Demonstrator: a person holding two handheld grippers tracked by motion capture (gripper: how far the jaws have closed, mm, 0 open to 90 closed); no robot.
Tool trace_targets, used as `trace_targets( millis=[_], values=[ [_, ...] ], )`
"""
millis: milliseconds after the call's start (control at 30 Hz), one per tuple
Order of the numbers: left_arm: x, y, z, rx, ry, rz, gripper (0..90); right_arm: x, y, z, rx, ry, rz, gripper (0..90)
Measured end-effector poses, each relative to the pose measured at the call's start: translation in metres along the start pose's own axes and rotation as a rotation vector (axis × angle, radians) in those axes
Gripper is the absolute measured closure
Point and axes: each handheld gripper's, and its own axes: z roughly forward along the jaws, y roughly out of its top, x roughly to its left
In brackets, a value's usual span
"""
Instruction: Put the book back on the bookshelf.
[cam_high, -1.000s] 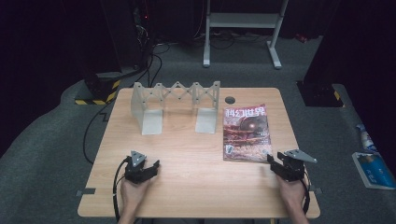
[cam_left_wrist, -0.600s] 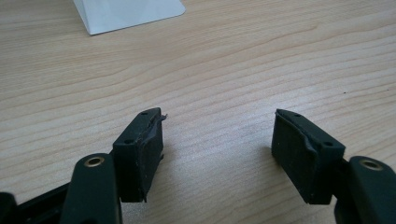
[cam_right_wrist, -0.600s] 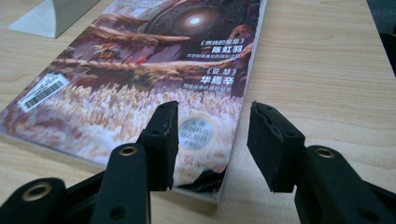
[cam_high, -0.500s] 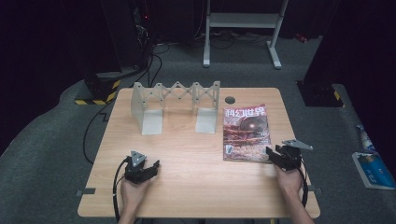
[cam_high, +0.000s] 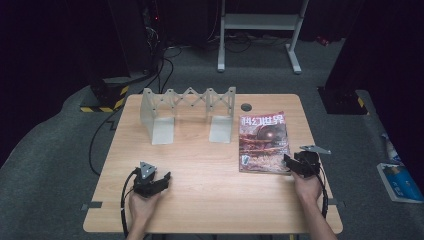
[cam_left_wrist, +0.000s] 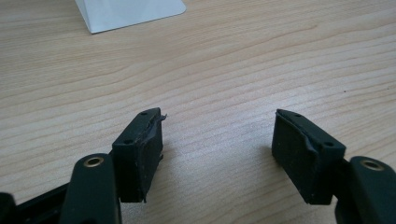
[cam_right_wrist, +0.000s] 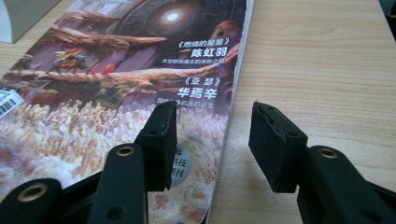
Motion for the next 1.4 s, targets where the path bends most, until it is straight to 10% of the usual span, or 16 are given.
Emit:
trace_targets(
  millis=[567, 767, 1033, 1400],
  values=[
    [0.004, -0.001, -0.006, -0.009, -0.014, -0.05, 40.8, 0.002, -0.009, 0.01, -0.032, 0.06, 0.042, 53.0],
    [-0.002, 0.0, -0.007, -0.064, -0.049, 0.005, 48.2, 0.004, -0.014, 0.011, -0.066, 0.048, 0.021, 53.1],
    [-0.01, 0.011, -0.003, -0.064, -0.124, -0.031, 45.9, 0.006, -0.016, 0.011, -0.076, 0.032, 0.009, 53.2],
    [-0.034, 0.03, 0.001, -0.07, -0.135, 0.025, 45.0, 0.006, -0.016, 0.011, -0.083, 0.027, -0.004, 53.0]
  ],
)
